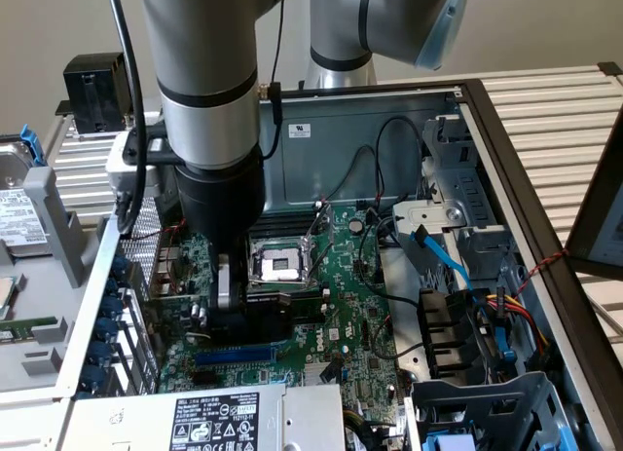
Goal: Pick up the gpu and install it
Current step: 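Insert the gpu into the slot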
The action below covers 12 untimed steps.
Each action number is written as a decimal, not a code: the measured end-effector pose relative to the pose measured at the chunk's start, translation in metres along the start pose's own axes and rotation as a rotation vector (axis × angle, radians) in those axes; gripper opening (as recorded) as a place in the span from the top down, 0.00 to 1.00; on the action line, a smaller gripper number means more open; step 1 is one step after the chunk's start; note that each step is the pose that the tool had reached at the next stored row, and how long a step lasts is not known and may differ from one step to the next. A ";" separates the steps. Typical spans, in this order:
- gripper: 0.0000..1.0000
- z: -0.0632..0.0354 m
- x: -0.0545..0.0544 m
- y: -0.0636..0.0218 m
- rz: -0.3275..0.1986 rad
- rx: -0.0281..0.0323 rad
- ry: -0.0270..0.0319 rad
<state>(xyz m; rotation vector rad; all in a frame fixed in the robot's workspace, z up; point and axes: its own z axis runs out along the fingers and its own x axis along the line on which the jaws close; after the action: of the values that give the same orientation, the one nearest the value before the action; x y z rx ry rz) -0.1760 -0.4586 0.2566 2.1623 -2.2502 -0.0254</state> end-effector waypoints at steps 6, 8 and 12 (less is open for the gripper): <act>0.73 0.0020 0.000 0.0003 0.000 -0.0003 -0.0049; 0.73 0.0022 0.000 0.0002 0.000 -0.0002 -0.0054; 0.73 0.0023 0.000 0.0003 0.000 -0.0003 -0.0053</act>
<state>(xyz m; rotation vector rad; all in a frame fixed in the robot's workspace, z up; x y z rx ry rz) -0.1764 -0.4587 0.2544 2.1648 -2.2526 -0.0315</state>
